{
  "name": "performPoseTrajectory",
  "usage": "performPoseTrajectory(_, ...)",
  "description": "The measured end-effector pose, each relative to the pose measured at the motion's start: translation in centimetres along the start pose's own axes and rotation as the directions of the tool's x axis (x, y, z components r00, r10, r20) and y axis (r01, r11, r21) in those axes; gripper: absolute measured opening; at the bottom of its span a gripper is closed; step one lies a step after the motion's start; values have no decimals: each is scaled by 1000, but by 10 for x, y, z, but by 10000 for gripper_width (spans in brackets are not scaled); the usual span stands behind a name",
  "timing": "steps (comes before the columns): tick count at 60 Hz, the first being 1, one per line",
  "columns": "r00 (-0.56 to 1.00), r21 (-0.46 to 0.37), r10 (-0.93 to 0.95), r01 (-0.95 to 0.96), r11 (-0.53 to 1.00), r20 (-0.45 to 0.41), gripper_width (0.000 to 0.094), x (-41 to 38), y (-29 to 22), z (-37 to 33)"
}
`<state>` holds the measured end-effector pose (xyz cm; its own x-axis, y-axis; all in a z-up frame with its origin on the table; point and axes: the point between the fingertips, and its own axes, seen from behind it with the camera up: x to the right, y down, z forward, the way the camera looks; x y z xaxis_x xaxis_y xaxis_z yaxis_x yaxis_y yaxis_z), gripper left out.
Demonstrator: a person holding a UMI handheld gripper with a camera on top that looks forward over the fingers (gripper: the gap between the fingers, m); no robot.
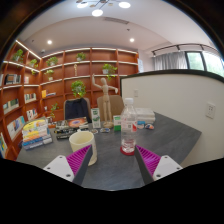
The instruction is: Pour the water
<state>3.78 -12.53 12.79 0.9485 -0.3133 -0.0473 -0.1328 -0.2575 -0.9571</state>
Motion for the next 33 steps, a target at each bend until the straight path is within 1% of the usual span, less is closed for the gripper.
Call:
performPoseTrajectory(11,998,25,-3,2,1000,63,886,-26,-9,-28)
performPoseTrajectory(33,996,73,-17,11,997,86,875,-37,-26,-36)
